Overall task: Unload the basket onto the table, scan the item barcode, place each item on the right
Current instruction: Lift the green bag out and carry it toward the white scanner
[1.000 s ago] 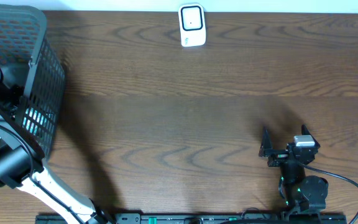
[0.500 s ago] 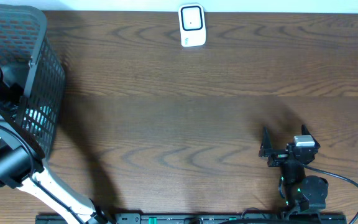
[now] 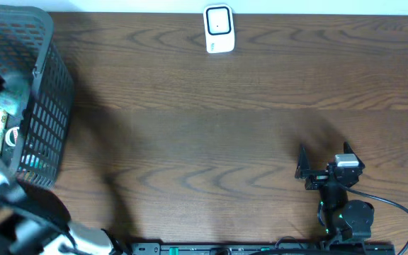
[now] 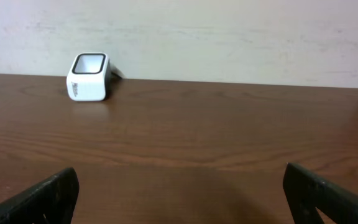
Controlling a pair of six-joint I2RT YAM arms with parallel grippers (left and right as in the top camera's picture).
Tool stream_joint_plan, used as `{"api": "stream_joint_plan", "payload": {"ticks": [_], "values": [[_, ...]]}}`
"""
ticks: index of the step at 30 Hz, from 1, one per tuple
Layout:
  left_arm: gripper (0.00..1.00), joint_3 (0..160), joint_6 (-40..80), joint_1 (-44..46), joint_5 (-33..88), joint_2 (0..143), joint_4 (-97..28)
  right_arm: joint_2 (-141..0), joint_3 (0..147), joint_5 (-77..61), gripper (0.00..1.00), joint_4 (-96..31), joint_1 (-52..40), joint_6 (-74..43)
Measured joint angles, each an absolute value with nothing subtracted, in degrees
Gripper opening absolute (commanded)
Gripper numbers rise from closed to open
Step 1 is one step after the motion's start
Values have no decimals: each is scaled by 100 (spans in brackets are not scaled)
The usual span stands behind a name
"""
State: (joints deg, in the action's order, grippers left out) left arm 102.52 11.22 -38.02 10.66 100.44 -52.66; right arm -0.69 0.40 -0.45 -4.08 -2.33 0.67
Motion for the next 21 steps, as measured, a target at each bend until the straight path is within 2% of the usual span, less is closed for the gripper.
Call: {"api": "stream_joint_plan", "payload": {"ticks": [5, 13, 21], "values": [[8, 10278, 1546, -3804, 1085, 9102, -4654, -69, 40, -45, 99, -410, -233, 67], [8, 10287, 2877, -3734, 1441, 7846, -3844, -69, 40, -45, 99, -408, -233, 67], [8, 10296, 3190, -2567, 2733, 7544, -3465, -69, 40, -45, 99, -408, -233, 67]]}}
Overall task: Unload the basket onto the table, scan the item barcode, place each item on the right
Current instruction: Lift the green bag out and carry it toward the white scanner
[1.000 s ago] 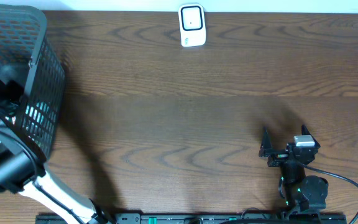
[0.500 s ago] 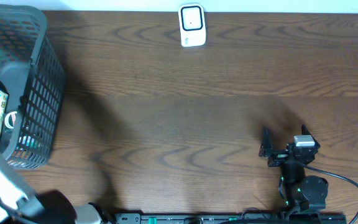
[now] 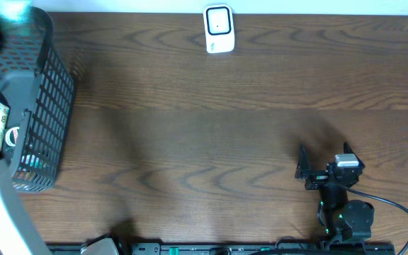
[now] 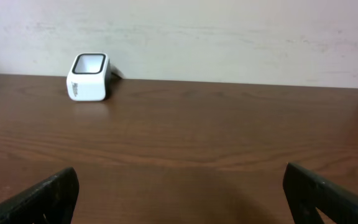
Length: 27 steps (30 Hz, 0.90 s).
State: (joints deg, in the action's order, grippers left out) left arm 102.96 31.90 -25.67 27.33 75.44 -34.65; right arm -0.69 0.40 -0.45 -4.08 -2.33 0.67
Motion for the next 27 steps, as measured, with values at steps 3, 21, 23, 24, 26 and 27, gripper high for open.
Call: {"api": "stream_joint_plan", "payload": {"ticks": [3, 21, 23, 24, 26, 27], "values": [[8, 10296, 3076, -1846, 2919, 7730, -3472, -69, 40, -45, 99, -408, -233, 67], [9, 10296, 2244, 1422, 3140, 10801, -3734, -69, 40, -45, 99, -408, -233, 67], [8, 10294, 2241, 1656, 3140, 11196, -3728, -69, 40, -45, 99, -408, -233, 67], [9, 10296, 2241, 1750, 3140, 11356, -3717, -69, 40, -45, 99, -408, -233, 67], [16, 10296, 2241, 1914, 3140, 11636, -3697, -69, 40, -45, 99, -408, -233, 67], [24, 10294, 2241, 1984, 3135, 11767, -3684, -69, 40, -45, 99, -408, -233, 67]]}}
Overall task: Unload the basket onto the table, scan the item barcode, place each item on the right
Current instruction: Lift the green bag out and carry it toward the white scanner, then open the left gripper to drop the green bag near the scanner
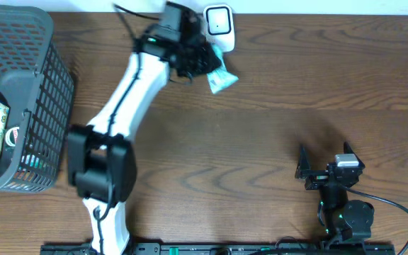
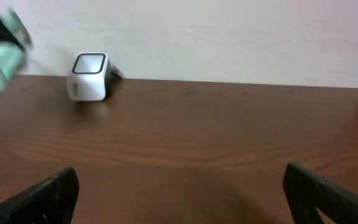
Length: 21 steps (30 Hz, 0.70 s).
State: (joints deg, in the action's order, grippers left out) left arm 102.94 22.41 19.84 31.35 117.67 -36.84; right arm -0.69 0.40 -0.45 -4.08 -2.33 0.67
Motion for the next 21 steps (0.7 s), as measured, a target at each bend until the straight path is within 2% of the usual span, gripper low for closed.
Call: {"api": "stream_joint_plan", "payload": {"ticks": [3, 6, 10, 13, 21], "values": [[31, 10296, 2217, 2182, 3116, 12105, -3573, -69, 40, -45, 99, -408, -233, 67], [49, 10294, 2193, 2351, 3114, 12370, -3520, -69, 40, -45, 99, -408, -233, 67], [67, 10294, 2189, 2506, 3118, 12516, -3511, -69, 40, -45, 99, -408, -233, 67], [71, 10294, 2193, 2534, 3118, 12503, -3529, -69, 40, -45, 99, -408, -233, 67], [72, 10278, 2047, 2165, 3116, 12027, -3581, -69, 40, -45, 99, -408, -233, 67]]}}
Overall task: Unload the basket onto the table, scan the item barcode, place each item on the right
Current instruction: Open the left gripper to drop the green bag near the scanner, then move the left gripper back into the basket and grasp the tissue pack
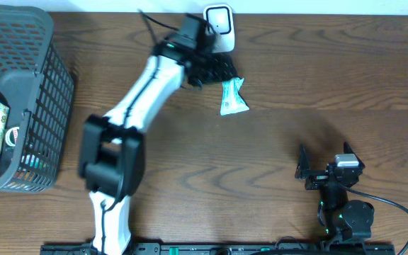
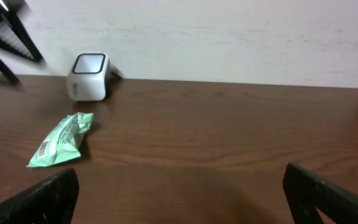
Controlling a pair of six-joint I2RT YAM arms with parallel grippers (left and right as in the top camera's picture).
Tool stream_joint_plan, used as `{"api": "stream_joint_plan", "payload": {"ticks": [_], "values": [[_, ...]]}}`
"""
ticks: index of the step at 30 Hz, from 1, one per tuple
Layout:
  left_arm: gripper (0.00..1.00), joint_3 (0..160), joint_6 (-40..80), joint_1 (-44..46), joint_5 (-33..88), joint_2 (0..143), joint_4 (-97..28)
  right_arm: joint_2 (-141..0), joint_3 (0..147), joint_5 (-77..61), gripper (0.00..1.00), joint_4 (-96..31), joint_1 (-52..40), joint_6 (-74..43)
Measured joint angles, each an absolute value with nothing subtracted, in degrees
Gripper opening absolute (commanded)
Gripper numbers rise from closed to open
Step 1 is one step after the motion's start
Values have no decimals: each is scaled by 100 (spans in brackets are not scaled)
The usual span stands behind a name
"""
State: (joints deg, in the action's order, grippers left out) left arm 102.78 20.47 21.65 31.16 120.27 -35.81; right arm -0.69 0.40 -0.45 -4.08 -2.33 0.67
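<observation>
The light green packet (image 1: 232, 97) lies flat on the wooden table, a short way in front of the white barcode scanner (image 1: 218, 29). In the right wrist view the packet (image 2: 61, 140) shows a barcode near its near end, and the scanner (image 2: 89, 76) stands behind it. My left gripper (image 1: 217, 68) hovers between scanner and packet, open, with nothing in it; its dark fingers (image 2: 8, 37) show at the top left. My right gripper (image 1: 304, 168) rests open near the front right, far from the packet.
A dark mesh basket (image 1: 44, 106) with several packaged goods stands at the left edge. A white wall runs behind the scanner. The left arm (image 1: 137, 106) stretches diagonally across the table's left half.
The left gripper held the green packet up beside the scanner; now the packet lies on the table just in front of it and the gripper is open. The right arm has not moved.
The left arm first reached down into the basket at the left. It then stood raised over the basket's far corner with something pale green at its tip. Later it held the green packet by the scanner, and now the packet lies released on the table.
</observation>
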Motion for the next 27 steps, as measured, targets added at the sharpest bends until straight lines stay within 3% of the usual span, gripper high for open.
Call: {"api": "stream_joint_plan", "payload": {"ticks": [2, 4, 5, 11, 14, 21, 27], "values": [[72, 10278, 2045, 1796, 3116, 11380, -3590, -69, 40, -45, 99, -408, -233, 67], [92, 10278, 2025, 1437, 3118, 10787, -3618, -69, 40, -45, 99, -408, -233, 67], [94, 10278, 2027, 1212, 3116, 10457, -3640, -69, 40, -45, 99, -405, -233, 67], [95, 10283, 1817, -176, 3116, 9056, -3677, -69, 40, -45, 99, -408, -233, 67], [96, 10285, 1688, -1280, 3000, 8573, -3806, -69, 40, -45, 99, -405, -233, 67], [96, 10285, 2342, -3079, 1964, 8597, -4748, -69, 40, -43, 99, -408, -233, 67], [98, 10285, 3120, -3795, 1013, 8912, -5520, -69, 40, -43, 99, -408, -233, 67]]}}
